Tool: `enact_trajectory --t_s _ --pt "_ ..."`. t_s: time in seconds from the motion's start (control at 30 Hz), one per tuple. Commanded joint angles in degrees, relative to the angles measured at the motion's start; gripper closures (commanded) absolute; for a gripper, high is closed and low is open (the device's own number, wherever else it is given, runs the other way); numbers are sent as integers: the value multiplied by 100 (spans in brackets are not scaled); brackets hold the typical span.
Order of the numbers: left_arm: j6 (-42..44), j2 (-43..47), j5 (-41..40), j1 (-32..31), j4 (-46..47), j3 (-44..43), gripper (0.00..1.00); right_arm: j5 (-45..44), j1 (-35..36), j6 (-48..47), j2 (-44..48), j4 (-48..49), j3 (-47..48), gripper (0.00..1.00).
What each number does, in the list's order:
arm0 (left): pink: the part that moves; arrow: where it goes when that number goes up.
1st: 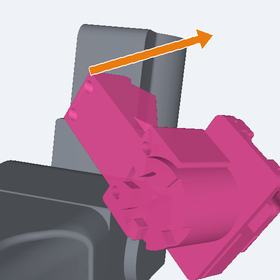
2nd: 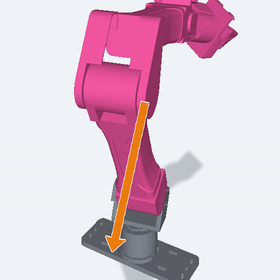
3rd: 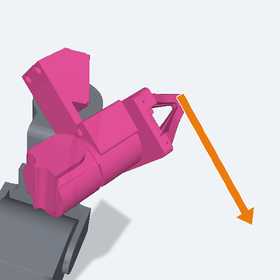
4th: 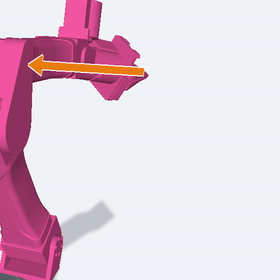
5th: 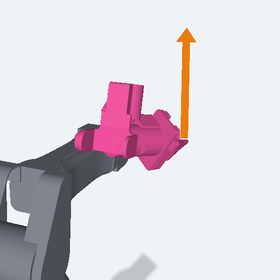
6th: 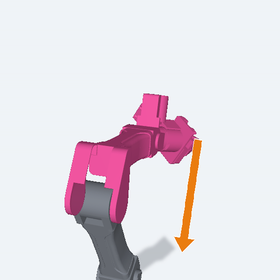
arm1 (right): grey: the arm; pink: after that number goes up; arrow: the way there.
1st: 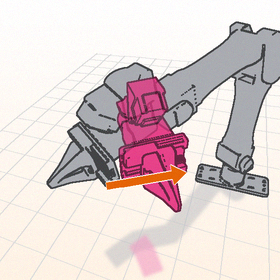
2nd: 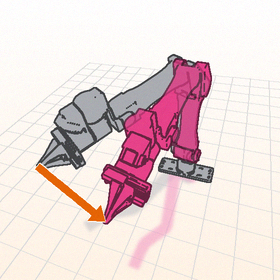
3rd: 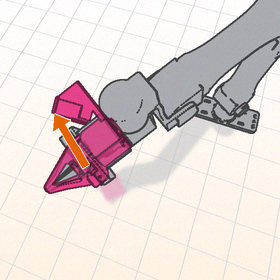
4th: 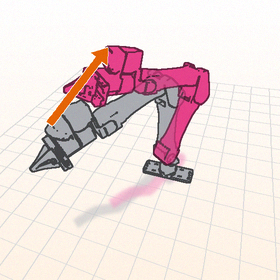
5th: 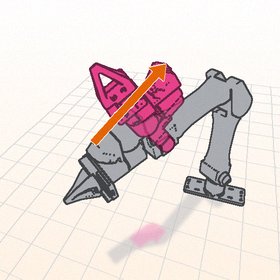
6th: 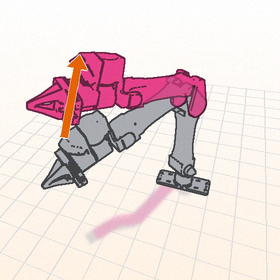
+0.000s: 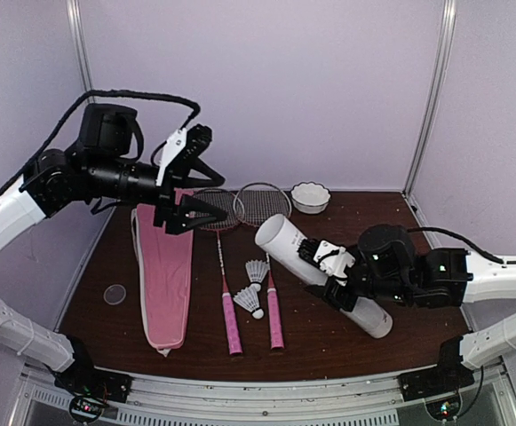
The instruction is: Pack up the badminton gear
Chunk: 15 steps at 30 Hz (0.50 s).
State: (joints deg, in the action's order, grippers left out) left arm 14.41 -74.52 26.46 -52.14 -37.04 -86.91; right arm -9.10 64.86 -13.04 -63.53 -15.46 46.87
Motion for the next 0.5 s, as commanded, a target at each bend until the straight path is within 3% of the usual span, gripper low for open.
enact_trajectory --t_s 0.0,0.2,0.47 --pt "-535 46 527 880 586 580 25 -122 -44 112 192 168 -85 65" --pt "-490 -954 1236 1835 524 669 26 -169 -48 201 376 76 -185 65" --pt "162 -3172 1406 1888 -160 -455 30 -245 -63 321 684 -97 -344 65"
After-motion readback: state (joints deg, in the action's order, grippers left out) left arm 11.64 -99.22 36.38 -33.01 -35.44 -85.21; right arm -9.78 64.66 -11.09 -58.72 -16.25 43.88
